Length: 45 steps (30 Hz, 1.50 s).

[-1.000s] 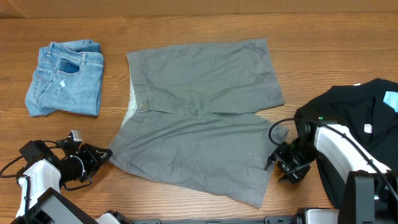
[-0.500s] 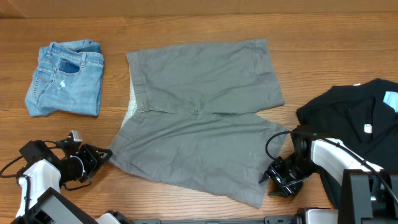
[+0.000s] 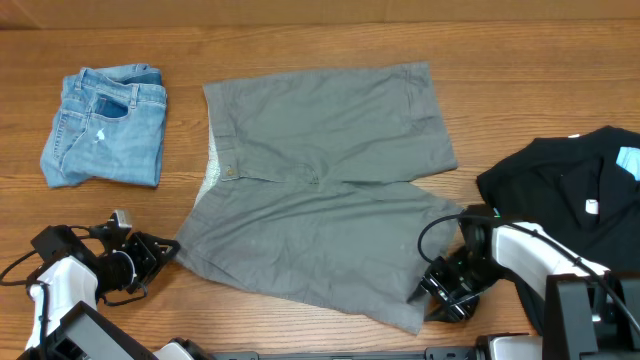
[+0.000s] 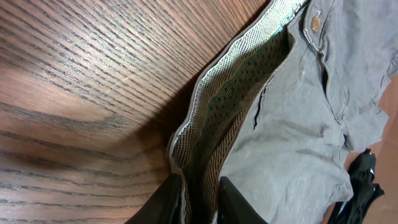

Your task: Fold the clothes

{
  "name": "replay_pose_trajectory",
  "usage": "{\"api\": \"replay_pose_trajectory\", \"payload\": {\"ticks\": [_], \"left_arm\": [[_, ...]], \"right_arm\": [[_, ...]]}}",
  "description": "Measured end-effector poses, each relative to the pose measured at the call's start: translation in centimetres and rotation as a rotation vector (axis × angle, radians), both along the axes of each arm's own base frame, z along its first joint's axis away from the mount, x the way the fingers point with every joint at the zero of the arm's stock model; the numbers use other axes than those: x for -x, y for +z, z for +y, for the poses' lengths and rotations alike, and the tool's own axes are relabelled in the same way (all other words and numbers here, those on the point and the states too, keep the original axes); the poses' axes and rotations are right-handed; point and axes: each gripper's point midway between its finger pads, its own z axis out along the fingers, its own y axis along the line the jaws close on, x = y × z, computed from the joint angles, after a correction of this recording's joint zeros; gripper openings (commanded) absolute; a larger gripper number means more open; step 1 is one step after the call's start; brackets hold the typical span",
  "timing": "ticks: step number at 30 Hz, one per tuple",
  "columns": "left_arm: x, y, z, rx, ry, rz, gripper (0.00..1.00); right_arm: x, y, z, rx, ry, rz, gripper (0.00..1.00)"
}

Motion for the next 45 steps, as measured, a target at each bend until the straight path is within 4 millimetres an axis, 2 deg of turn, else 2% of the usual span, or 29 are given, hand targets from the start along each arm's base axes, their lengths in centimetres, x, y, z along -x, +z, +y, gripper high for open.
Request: {"api": "replay_pose_trajectory", "payload": {"ticks": [3, 9, 11, 16, 18, 20, 23, 26, 31, 35, 39, 45], "left_arm": [[0.0, 0.0, 0.0, -0.002, 0.0, 0.001, 0.25], [0.0, 0.0, 0.0, -0.002, 0.0, 0.001, 0.27], [0.0, 0.0, 0.0, -0.002, 0.0, 0.001, 0.28], [0.0, 0.0, 0.0, -0.002, 0.0, 0.001, 0.29], [0.0, 0.0, 0.0, -0.002, 0.0, 0.001, 0.29], [0.0, 0.0, 0.0, -0.002, 0.0, 0.001, 0.3], [0.0, 0.0, 0.0, -0.002, 0.0, 0.001, 0.3], [0.0, 0.0, 0.0, -0.003, 0.0, 0.001, 0.3], [0.0, 0.0, 0.0, -0.003, 0.0, 0.001, 0.31], [0.0, 0.0, 0.0, -0.002, 0.0, 0.001, 0.31], [0.0, 0.0, 0.0, -0.002, 0.0, 0.001, 0.32], [0.0, 0.0, 0.0, -0.002, 0.0, 0.001, 0.32]], "right_arm": [[-1.2, -0.6, 0.3, -0.001, 0.016, -0.068, 0.52], [-1.9, -0.4, 0.2, 0.012, 0.012, -0.114, 0.54], [-2.9, 0.6, -0.1, 0.035, 0.02, -0.189, 0.56], [-7.0, 7.3, -0.8, 0.089, 0.001, -0.458, 0.63], [-6.8, 9.2, -1.1, 0.102, -0.036, -0.502, 0.63], [-5.4, 9.7, -1.3, 0.113, -0.068, -0.486, 0.63], [-4.1, 8.8, -1.5, 0.127, -0.1, -0.447, 0.62], [-1.8, 6.2, -1.7, 0.141, -0.12, -0.339, 0.56], [0.8, 3.1, -1.4, 0.129, -0.146, -0.233, 0.55], [1.6, 2.2, -0.9, 0.096, -0.169, -0.2, 0.54], [2.5, 1.4, -0.6, 0.083, -0.191, -0.159, 0.49], [2.4, 1.1, -0.6, 0.085, -0.195, -0.149, 0.49]]}}
